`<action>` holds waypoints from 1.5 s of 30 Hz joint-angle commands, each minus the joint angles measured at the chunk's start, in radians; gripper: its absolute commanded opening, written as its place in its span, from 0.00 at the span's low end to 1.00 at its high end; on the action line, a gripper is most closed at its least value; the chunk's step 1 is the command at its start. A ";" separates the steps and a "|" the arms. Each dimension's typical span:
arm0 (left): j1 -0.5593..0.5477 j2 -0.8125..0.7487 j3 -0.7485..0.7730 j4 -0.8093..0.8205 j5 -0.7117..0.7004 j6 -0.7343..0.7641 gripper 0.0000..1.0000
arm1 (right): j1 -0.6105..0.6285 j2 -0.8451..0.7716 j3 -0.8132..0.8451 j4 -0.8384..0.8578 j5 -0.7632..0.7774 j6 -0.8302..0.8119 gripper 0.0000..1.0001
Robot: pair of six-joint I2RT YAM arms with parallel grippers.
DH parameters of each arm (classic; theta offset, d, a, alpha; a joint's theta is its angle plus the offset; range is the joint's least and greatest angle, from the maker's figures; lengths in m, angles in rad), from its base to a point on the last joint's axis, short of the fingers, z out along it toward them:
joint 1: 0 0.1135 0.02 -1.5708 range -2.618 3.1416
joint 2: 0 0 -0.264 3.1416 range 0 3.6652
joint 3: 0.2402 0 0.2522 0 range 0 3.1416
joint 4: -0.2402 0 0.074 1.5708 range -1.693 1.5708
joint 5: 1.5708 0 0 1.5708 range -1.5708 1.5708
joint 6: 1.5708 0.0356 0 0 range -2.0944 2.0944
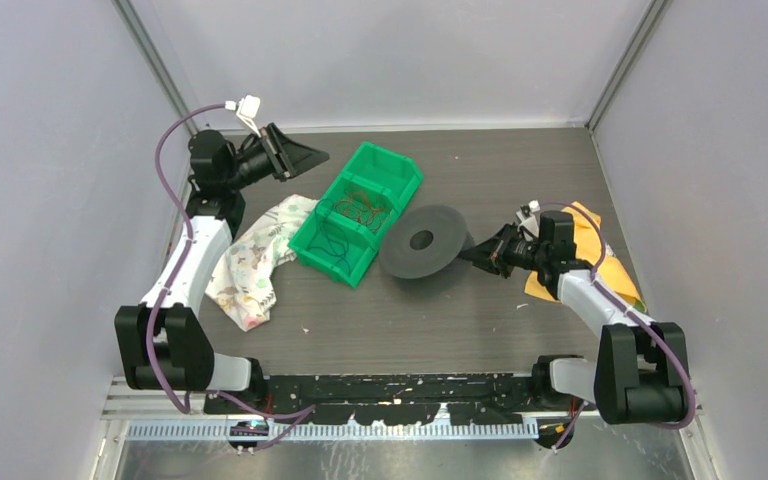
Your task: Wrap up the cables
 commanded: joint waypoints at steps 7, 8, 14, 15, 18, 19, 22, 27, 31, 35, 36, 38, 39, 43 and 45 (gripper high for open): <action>0.005 -0.065 -0.037 -0.027 -0.029 0.036 0.35 | -0.002 0.081 -0.064 0.199 0.115 0.041 0.01; 0.005 -0.067 -0.037 -0.032 -0.029 0.041 0.35 | -0.002 0.091 -0.064 0.199 0.119 0.041 0.01; 0.005 -0.063 -0.029 -0.038 -0.022 0.047 0.36 | -0.003 0.144 -0.053 0.166 0.121 0.027 0.28; 0.005 -0.064 -0.028 -0.040 -0.021 0.049 0.36 | -0.003 0.138 -0.050 0.142 0.130 0.015 0.36; 0.005 -0.064 -0.027 -0.045 -0.021 0.055 0.36 | -0.005 0.098 -0.030 0.026 0.182 -0.037 0.57; 0.005 -0.064 -0.029 -0.045 -0.021 0.056 0.36 | -0.005 0.088 -0.023 -0.012 0.199 -0.053 0.59; 0.005 -0.059 -0.035 -0.042 -0.019 0.054 0.36 | -0.005 0.077 0.006 -0.097 0.216 -0.095 0.63; 0.005 -0.047 -0.034 -0.031 -0.013 0.045 0.36 | -0.005 0.055 0.073 -0.301 0.318 -0.182 0.68; 0.005 -0.043 -0.027 -0.010 -0.003 0.016 0.37 | -0.005 -0.030 0.160 -0.438 0.438 -0.227 0.71; 0.005 -0.046 -0.022 -0.014 -0.013 -0.001 0.37 | -0.005 -0.103 0.308 -0.576 0.589 -0.269 0.77; 0.005 -0.046 -0.019 -0.024 -0.018 -0.003 0.37 | -0.005 -0.113 0.350 -0.612 0.636 -0.276 0.78; 0.005 -0.040 -0.008 -0.059 -0.035 -0.001 0.38 | -0.005 -0.127 0.446 -0.688 0.735 -0.294 0.81; 0.005 -0.038 -0.001 -0.076 -0.054 0.000 0.38 | -0.005 -0.136 0.493 -0.717 0.782 -0.304 0.97; 0.005 -0.031 0.015 -0.129 -0.102 0.003 0.40 | 0.035 -0.153 0.675 -0.827 1.035 -0.380 1.00; 0.005 -0.026 0.034 -0.140 -0.094 -0.007 0.41 | 0.085 -0.147 0.761 -0.874 1.178 -0.422 1.00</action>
